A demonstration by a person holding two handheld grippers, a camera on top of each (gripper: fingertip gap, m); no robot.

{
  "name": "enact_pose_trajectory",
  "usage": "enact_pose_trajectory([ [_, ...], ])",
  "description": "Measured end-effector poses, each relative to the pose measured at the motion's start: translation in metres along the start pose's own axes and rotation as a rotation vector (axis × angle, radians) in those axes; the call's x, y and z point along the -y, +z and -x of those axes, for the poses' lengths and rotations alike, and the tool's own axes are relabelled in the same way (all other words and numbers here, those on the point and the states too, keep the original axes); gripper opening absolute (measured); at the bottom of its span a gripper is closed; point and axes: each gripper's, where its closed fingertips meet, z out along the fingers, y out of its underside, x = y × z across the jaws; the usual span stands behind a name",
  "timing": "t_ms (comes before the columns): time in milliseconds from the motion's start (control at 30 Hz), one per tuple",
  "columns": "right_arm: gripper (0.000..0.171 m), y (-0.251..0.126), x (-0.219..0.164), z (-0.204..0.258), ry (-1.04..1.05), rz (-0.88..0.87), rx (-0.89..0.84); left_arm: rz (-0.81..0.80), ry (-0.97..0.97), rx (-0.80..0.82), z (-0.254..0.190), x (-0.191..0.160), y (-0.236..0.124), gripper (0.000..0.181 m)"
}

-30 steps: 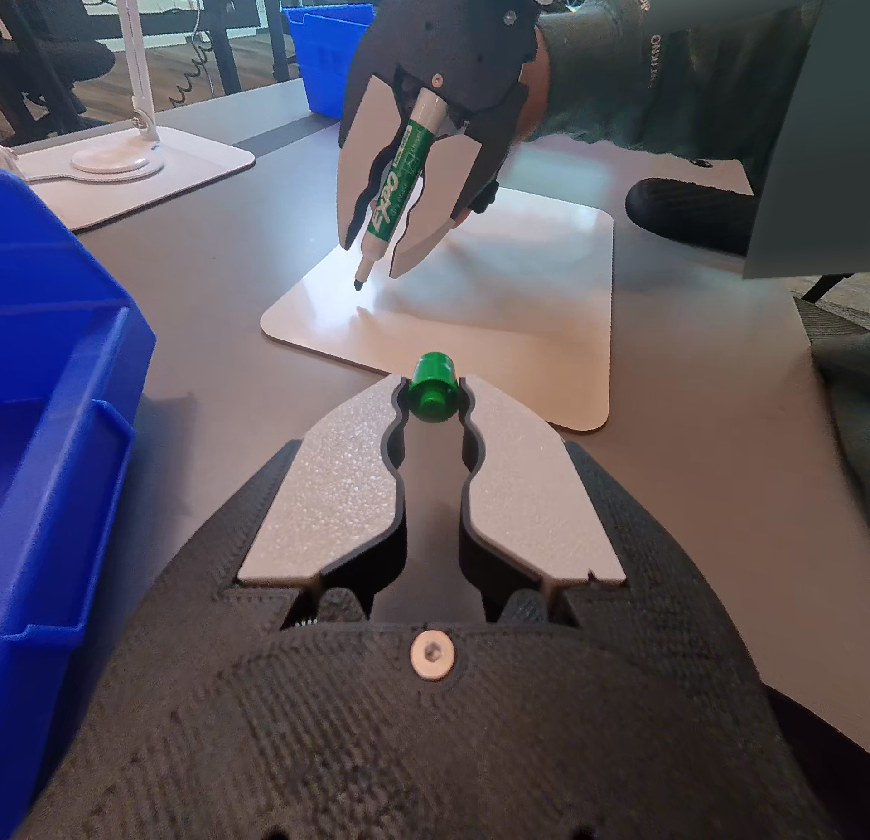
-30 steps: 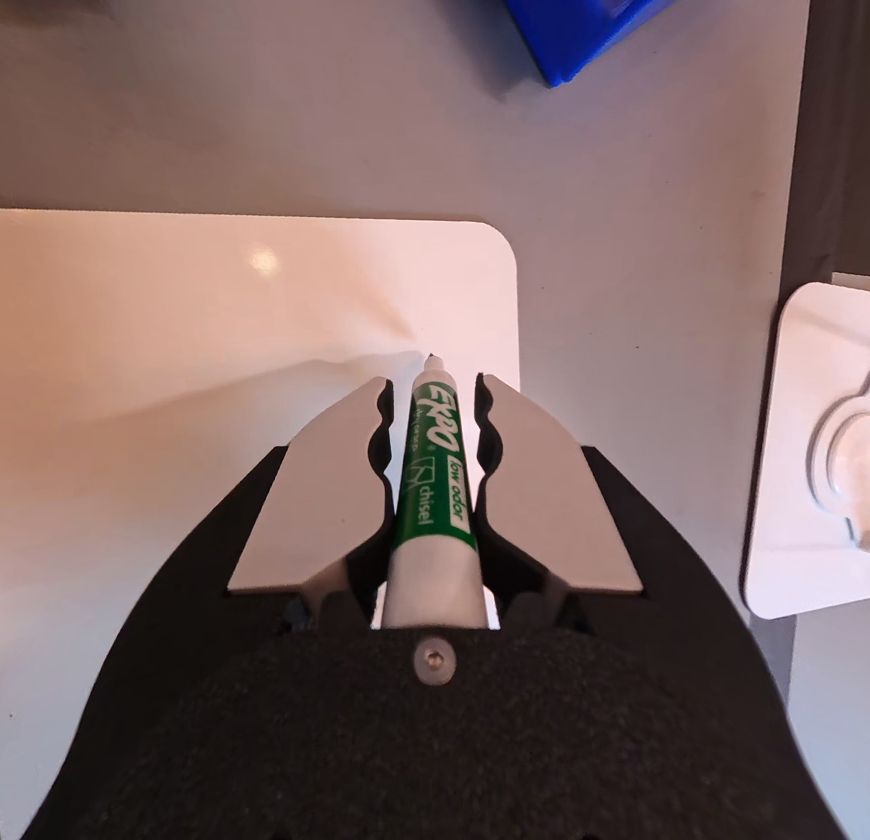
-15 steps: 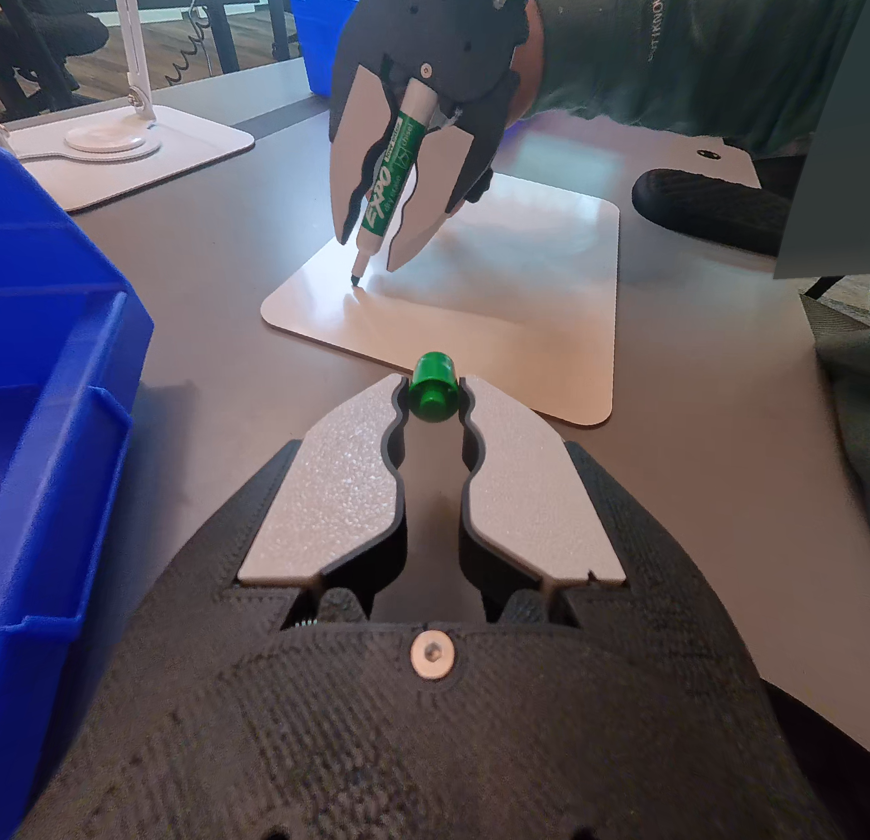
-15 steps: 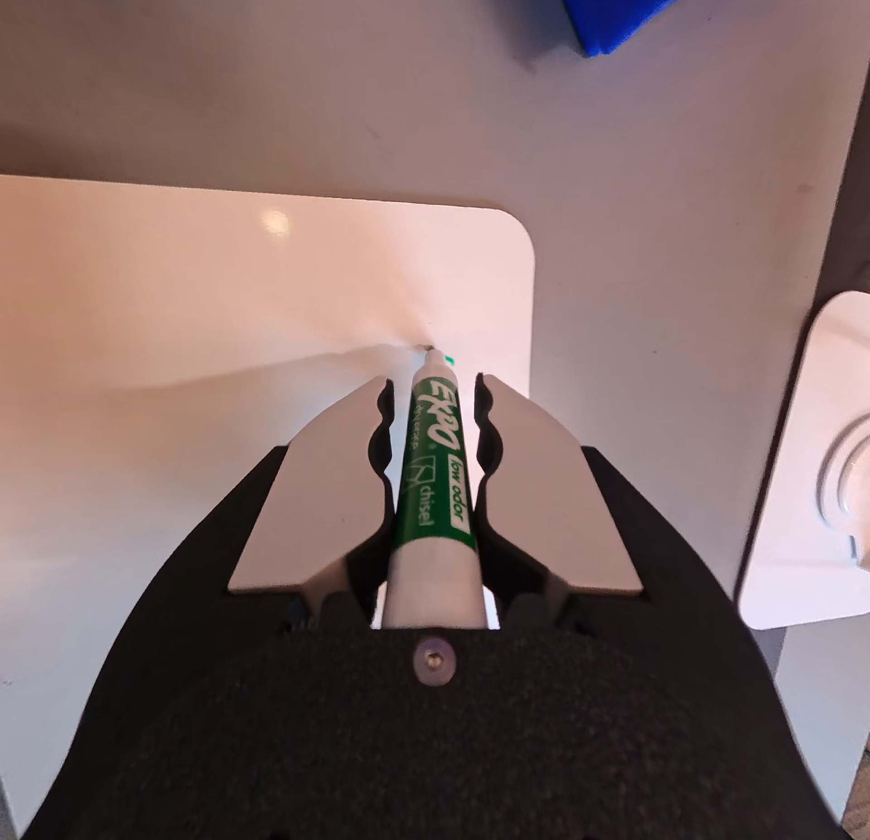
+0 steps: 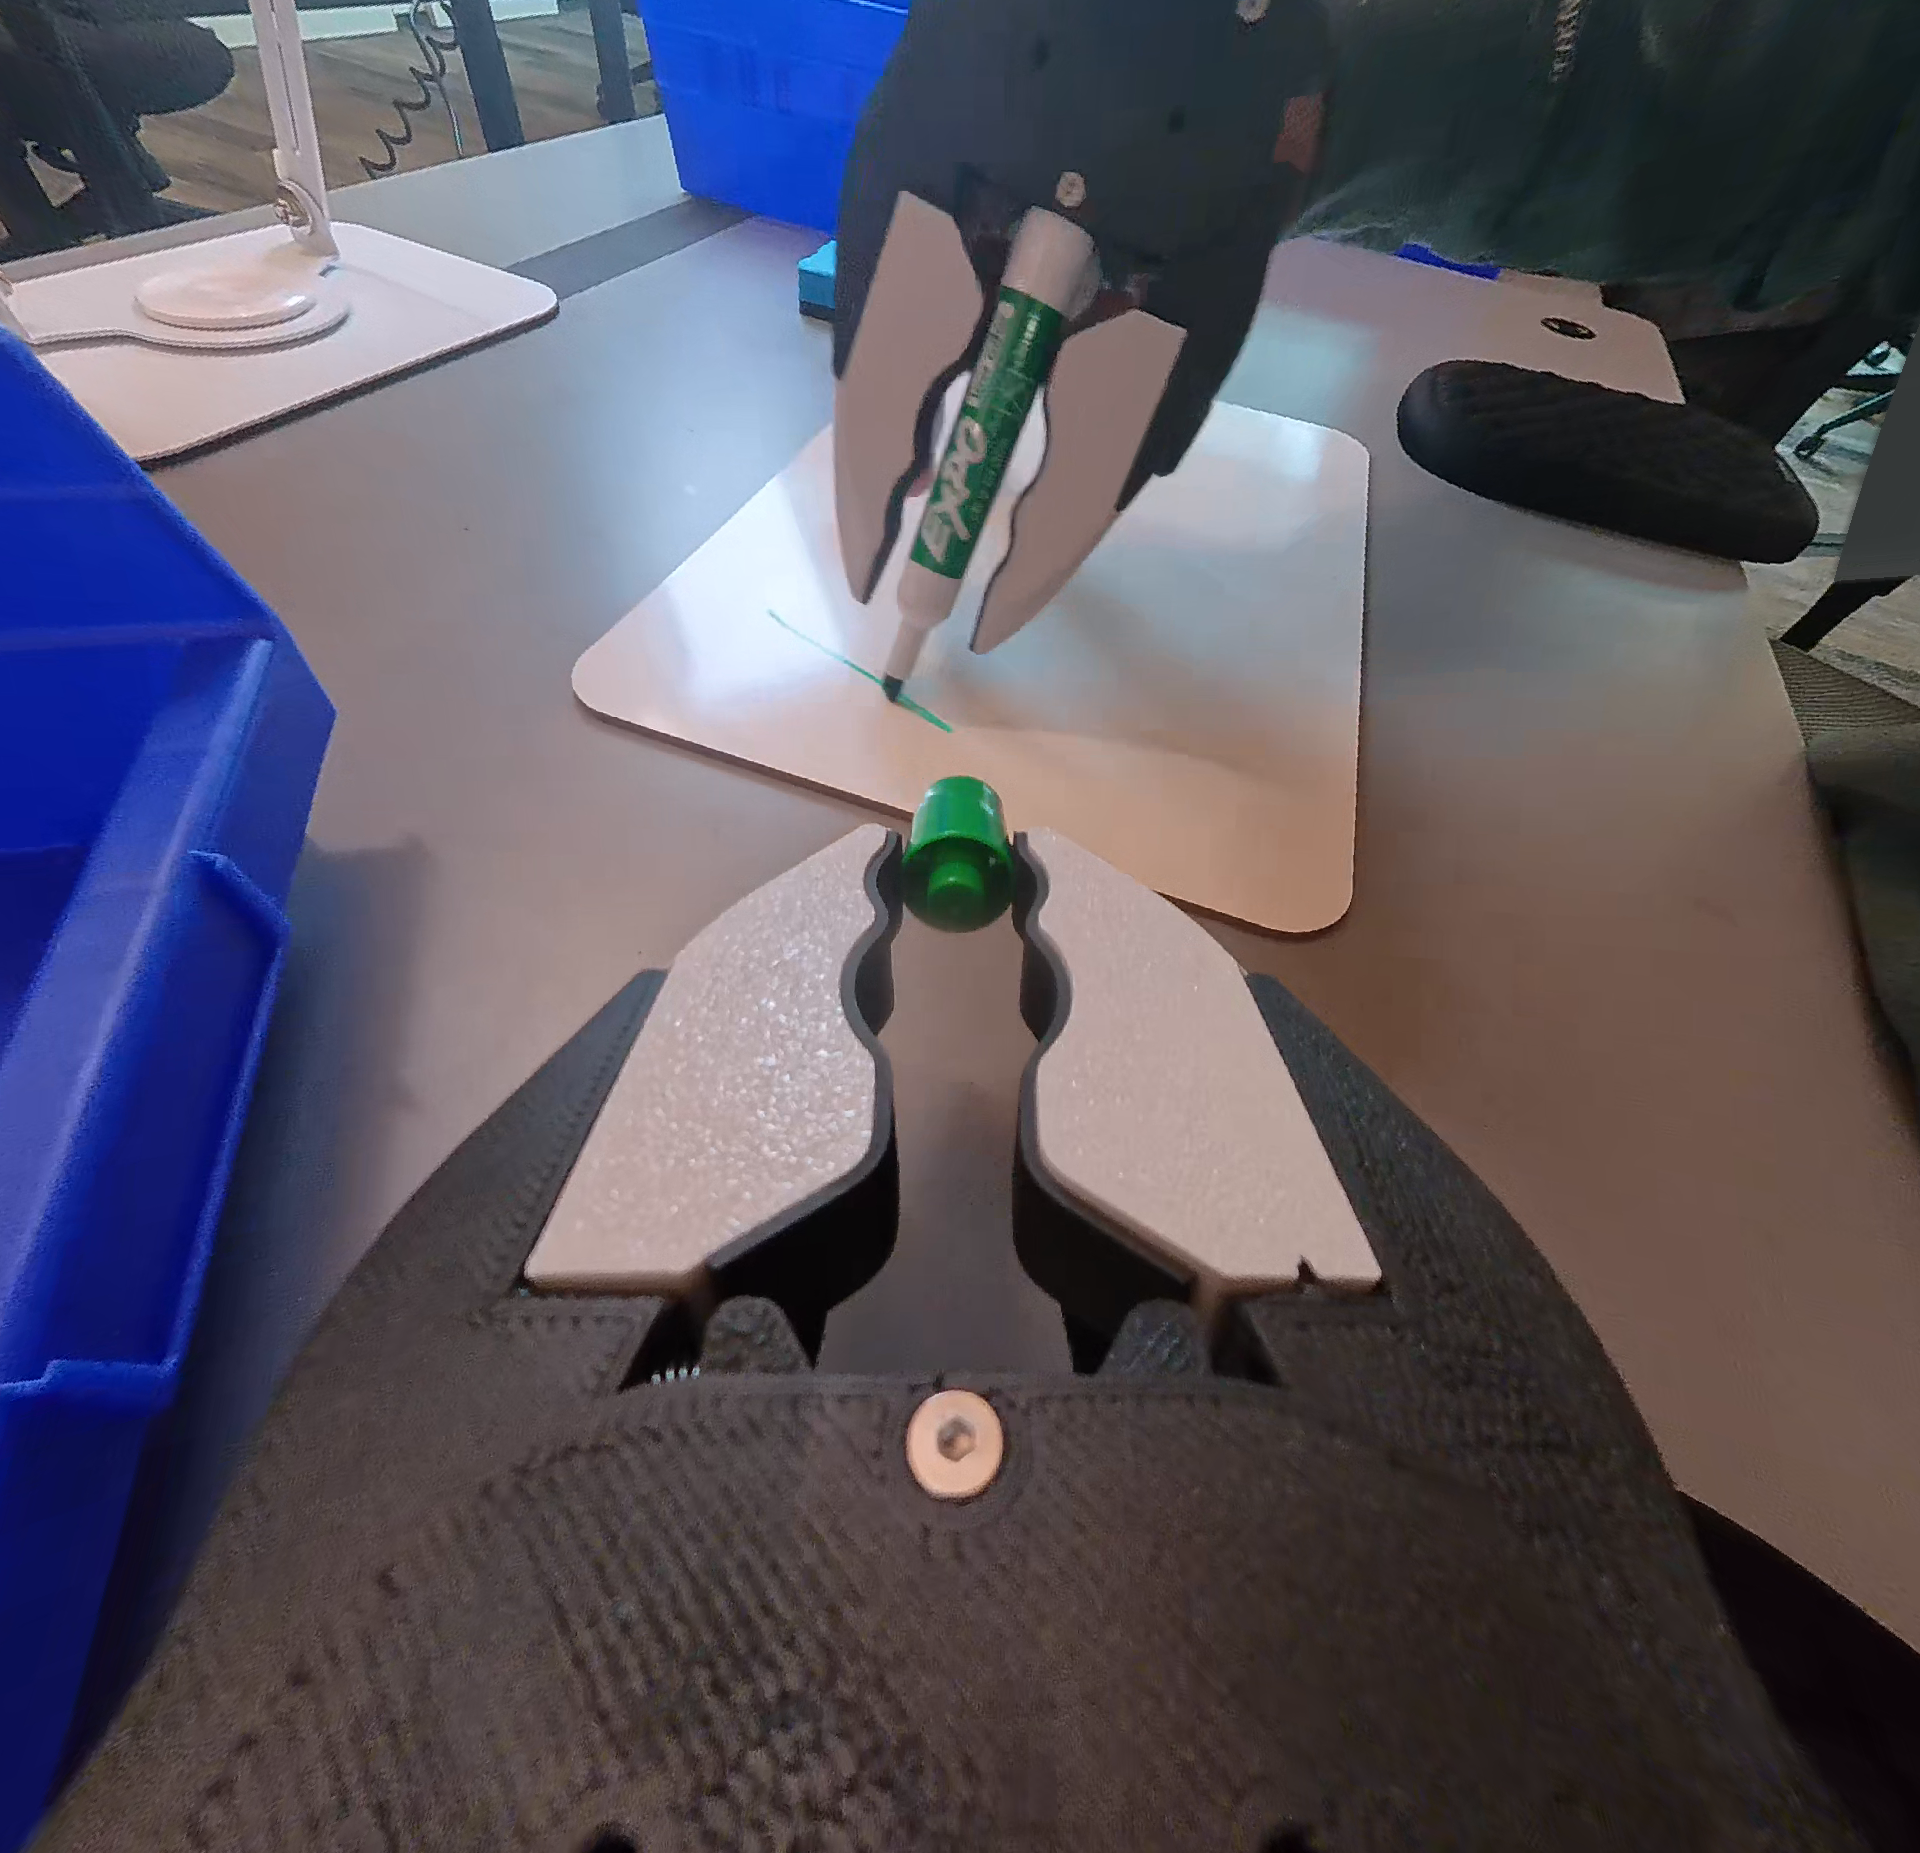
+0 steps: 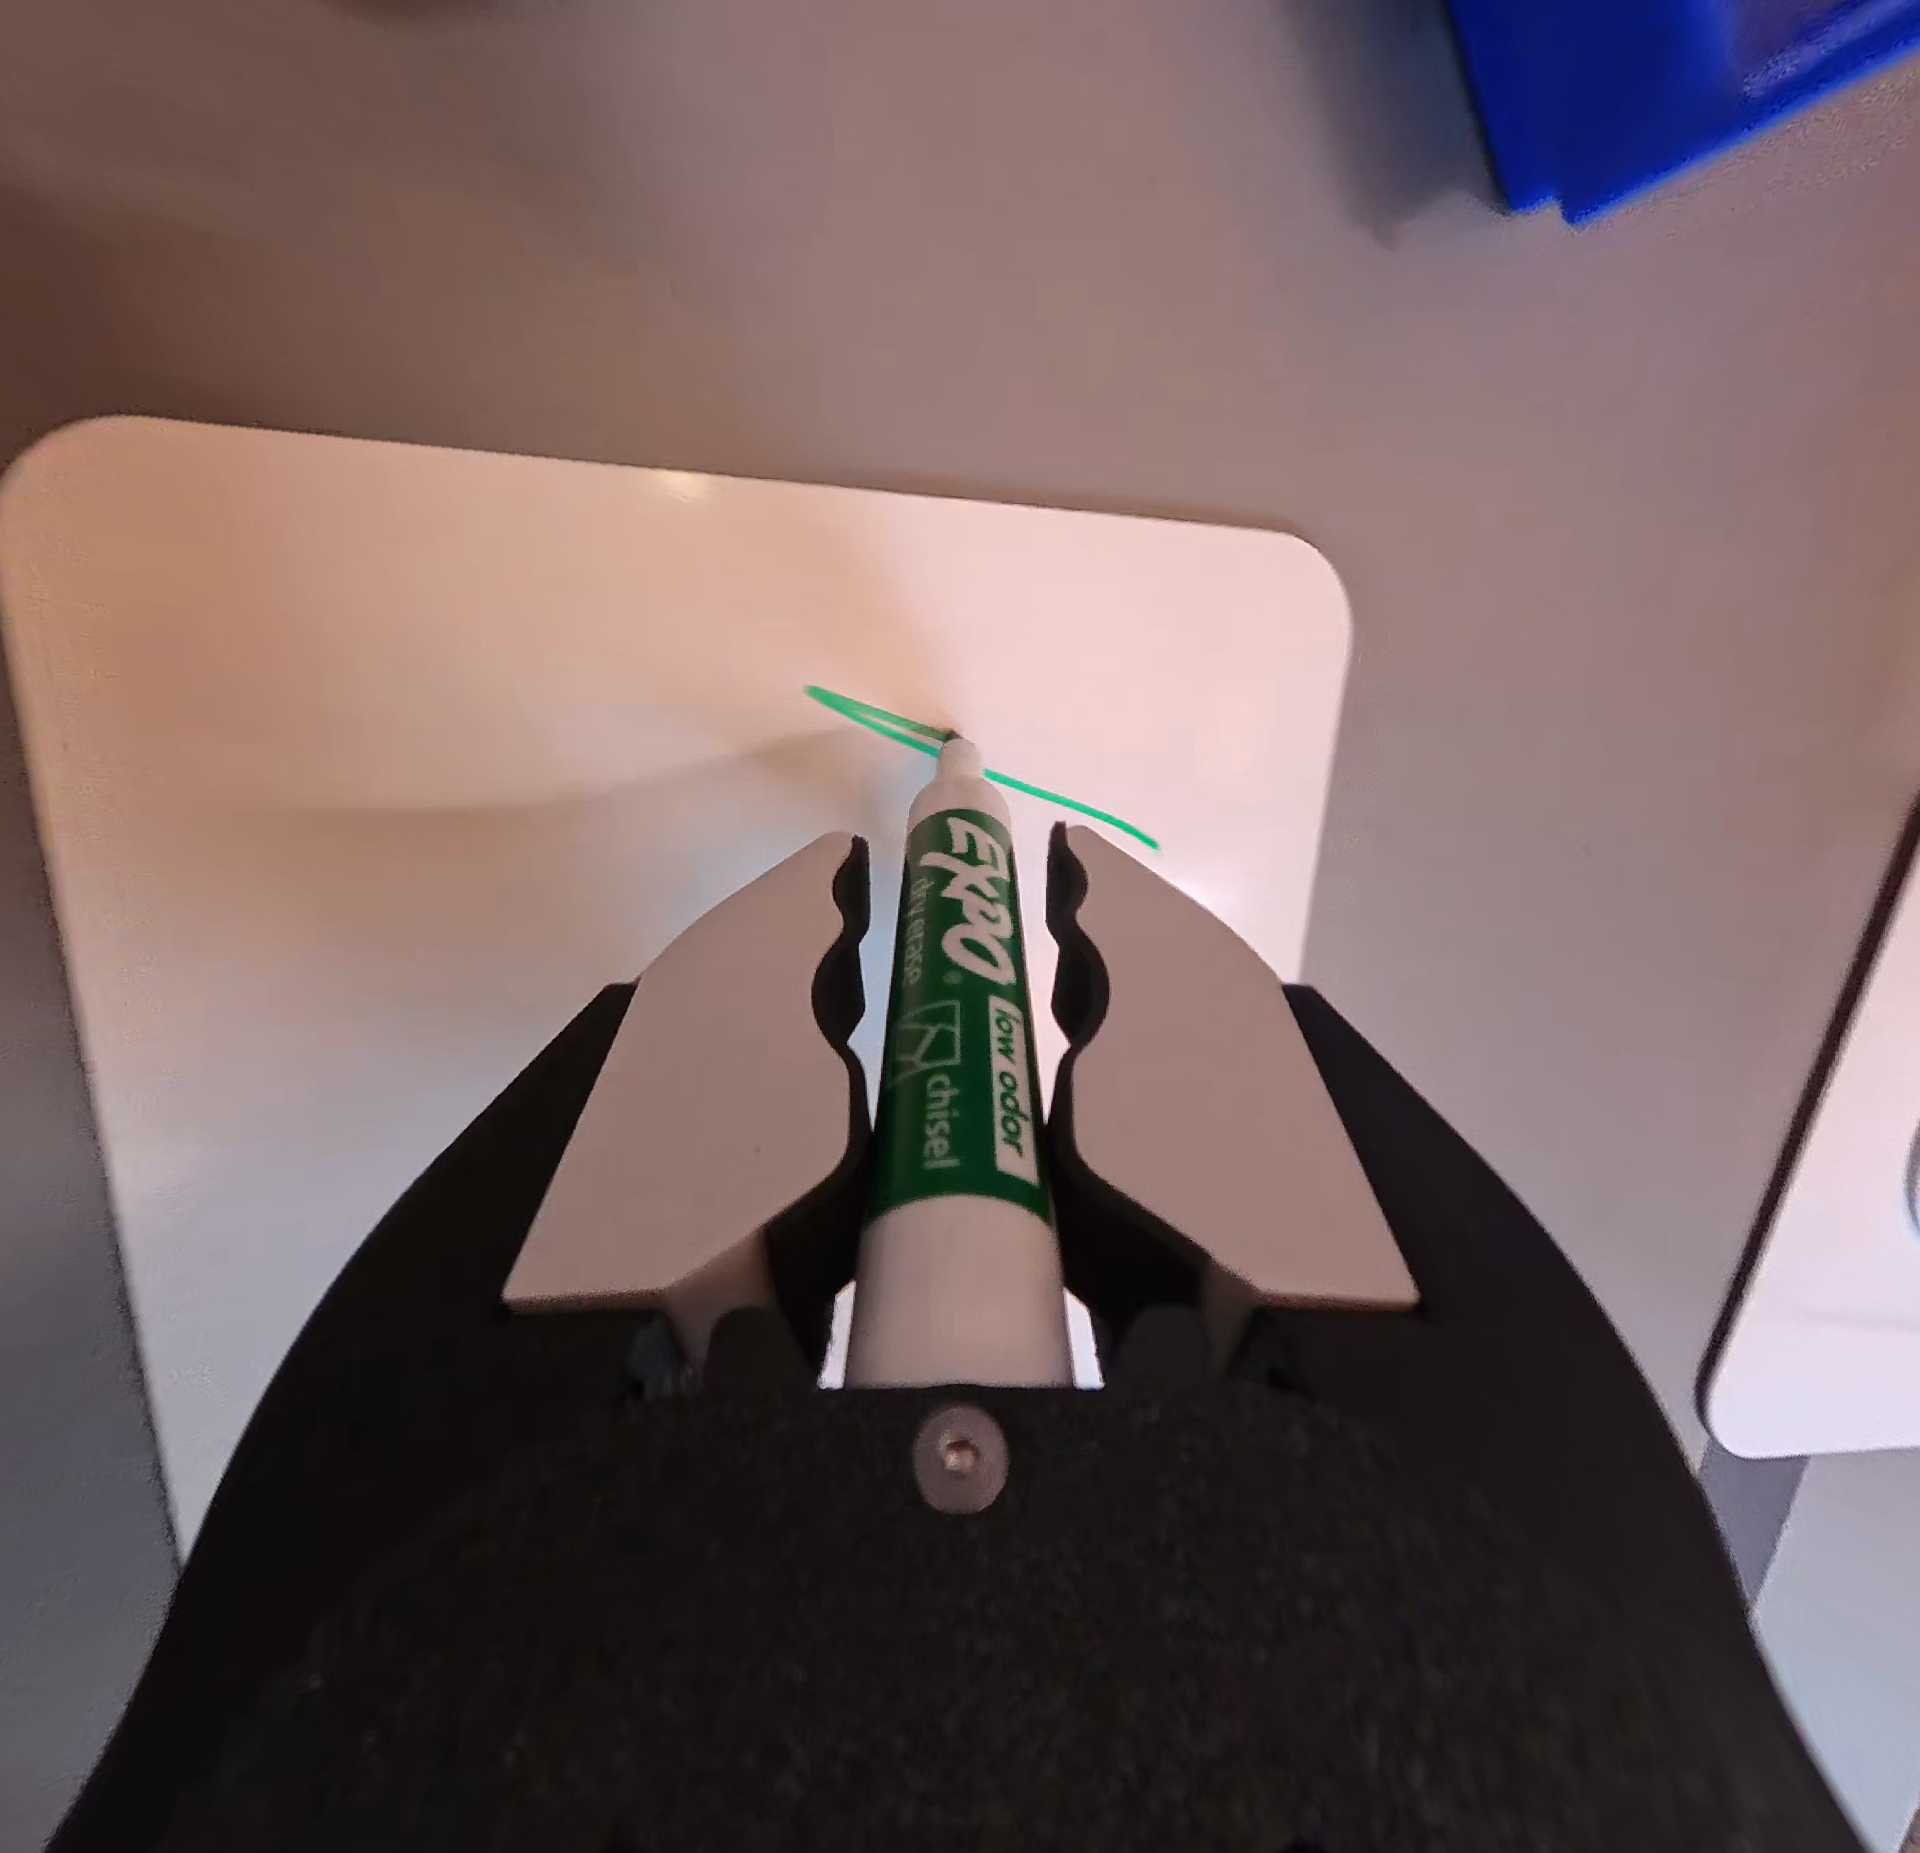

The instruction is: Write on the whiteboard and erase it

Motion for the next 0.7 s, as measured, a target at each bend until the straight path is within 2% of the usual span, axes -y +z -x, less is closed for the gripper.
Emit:
enact_pose_trajectory([
  [333,0.034,0.0,-0.025,-0.043,0.072,0.031,-0.072,0.006,-0.003,-0.001,0.001,-0.001,0.0,0.02],
  [567,0.033,0.0,-0.027,-0.04,0.066,0.045,-0.072,0.009,-0.003,-0.002,0.001,-0.002,0.001,0.02],
  [700,0.033,-0.008,-0.032,-0.016,0.058,0.073,-0.028,0.008,-0.001,0.006,0.003,-0.001,0.0,0.02],
])
